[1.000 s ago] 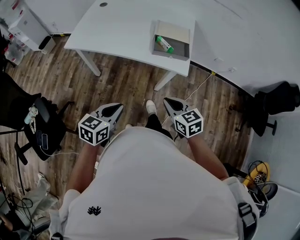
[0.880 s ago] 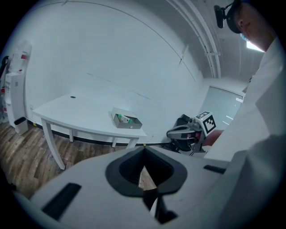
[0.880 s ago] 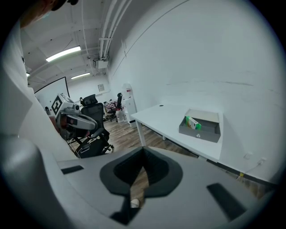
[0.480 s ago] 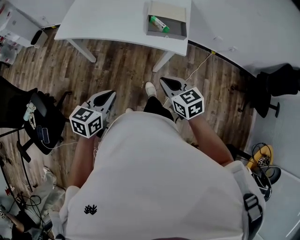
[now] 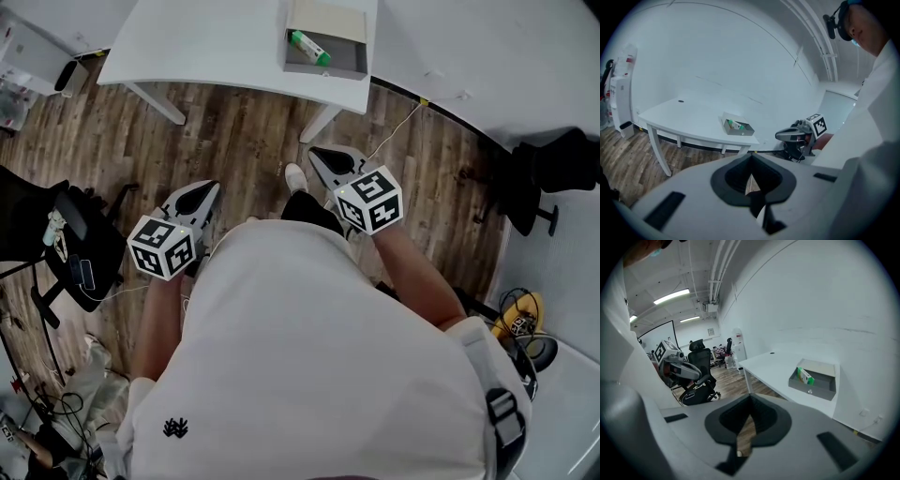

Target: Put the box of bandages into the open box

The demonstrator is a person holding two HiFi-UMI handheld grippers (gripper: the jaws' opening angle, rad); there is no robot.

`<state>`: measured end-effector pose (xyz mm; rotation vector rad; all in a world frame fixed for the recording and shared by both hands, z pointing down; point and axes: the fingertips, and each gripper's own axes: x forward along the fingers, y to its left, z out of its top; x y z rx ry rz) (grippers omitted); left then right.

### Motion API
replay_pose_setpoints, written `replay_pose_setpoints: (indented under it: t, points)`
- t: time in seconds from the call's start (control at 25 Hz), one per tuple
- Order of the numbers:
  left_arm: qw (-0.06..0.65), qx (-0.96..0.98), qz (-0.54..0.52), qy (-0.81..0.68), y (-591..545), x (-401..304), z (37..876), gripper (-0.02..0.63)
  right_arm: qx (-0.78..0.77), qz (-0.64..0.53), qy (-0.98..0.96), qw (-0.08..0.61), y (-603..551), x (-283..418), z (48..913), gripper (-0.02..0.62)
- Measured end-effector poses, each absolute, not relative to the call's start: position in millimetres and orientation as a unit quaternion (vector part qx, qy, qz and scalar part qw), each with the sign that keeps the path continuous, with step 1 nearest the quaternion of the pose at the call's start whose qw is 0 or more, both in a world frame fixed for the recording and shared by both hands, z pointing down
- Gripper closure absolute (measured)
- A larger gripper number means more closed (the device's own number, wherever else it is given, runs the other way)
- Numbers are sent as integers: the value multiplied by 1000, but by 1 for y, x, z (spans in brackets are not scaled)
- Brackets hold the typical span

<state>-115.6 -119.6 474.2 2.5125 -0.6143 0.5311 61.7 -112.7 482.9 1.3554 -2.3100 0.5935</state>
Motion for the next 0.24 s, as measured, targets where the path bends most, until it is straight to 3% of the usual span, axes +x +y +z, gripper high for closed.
replay_pose_setpoints:
  t: [0.24]
  points:
    - [258,918,201,-226,-144,-90,481,600,482,226,-821,205,-132,88,494,589]
